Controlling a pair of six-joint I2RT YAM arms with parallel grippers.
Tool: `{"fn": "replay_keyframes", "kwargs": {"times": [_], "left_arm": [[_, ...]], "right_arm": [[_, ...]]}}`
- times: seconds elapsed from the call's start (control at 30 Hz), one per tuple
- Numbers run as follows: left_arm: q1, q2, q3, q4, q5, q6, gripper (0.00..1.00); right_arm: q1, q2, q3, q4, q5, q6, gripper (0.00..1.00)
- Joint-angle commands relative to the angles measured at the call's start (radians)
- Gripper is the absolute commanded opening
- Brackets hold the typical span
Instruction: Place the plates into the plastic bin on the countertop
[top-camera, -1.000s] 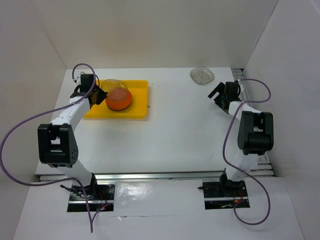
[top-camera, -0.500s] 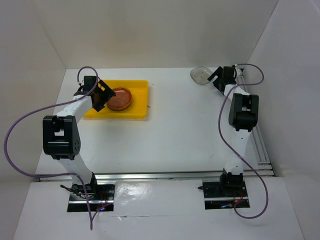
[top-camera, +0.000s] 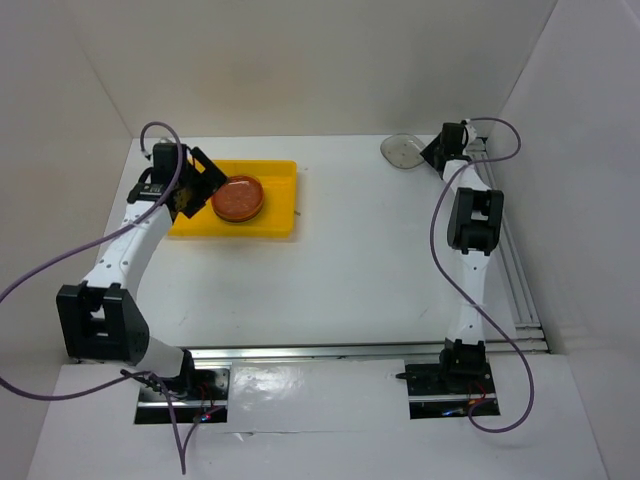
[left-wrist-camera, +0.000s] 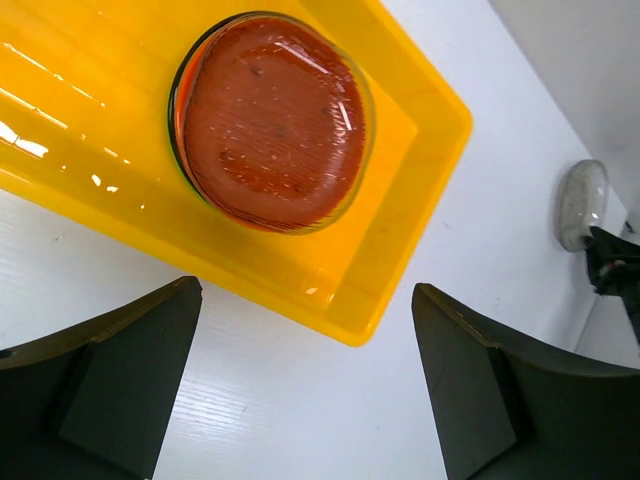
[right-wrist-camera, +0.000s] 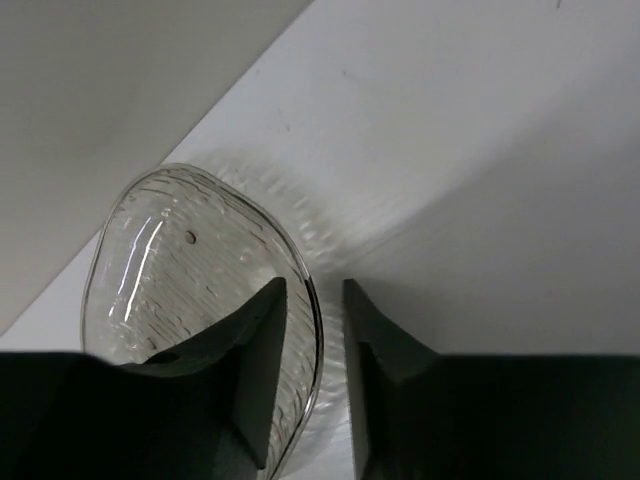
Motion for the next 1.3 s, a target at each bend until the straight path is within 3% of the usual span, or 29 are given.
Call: {"fn": "replay_keyframes", "kwargs": {"times": [0.0,0.1,0.13,0.17,0.27,0.37,0.5,0.57,0.77,1.0,1.2,1.27], "left_arm": [[-0.004,-0.086,-0.022,-0.016,0.029,0.023,1.00],[-0.013,-0.095,-0.031,-0.016,0.039,0.046,1.00],[-0.022,-0.095,-0.031,-0.016,0.039,0.046,1.00],[-0.034,-0.095,-0.041,-0.016,0.039,0.055,1.00],[-0.085,-0.095,-0.053,0.005,0.078,0.082,1.00],[-0.168,-0.095,-0.081,0.110,0.145,0.157,1.00],[-0.264,-0.052,-0.056,0.179,0.211,0.207,1.00],[-0.294,-0.037,-0.047,0.203,0.220,0.216,1.00],[-0.363,0.007,-0.047,0.269,0.233,0.227,1.00],[-0.384,0.029,-0.087,0.378,0.231,0.218,1.00],[-0.384,0.066,-0.108,0.423,0.234,0.218,0.85],[-0.384,0.075,-0.119,0.432,0.245,0.208,0.59]], "right_arm": [[0.025,0.078,0.027,-0.158,-0.015,0.012,0.33],[0.035,0.078,-0.022,-0.143,-0.025,0.021,0.19],[0.035,0.061,-0.034,-0.143,-0.025,0.041,0.03],[0.044,0.041,-0.043,-0.143,-0.042,0.052,0.00],[0.055,-0.058,-0.204,-0.049,-0.070,0.063,0.00],[0.090,-0.287,-0.455,0.087,-0.039,0.063,0.00],[0.173,-0.605,-0.658,0.112,-0.011,0.011,0.00],[0.208,-0.686,-0.756,0.094,-0.002,-0.009,0.00],[0.354,-0.910,-0.948,0.104,-0.105,-0.045,0.00],[0.442,-1.071,-1.034,0.115,-0.215,-0.056,0.00],[0.486,-1.152,-1.060,0.131,-0.295,-0.019,0.00],[0.495,-1.166,-1.073,0.153,-0.295,0.003,0.00]]}}
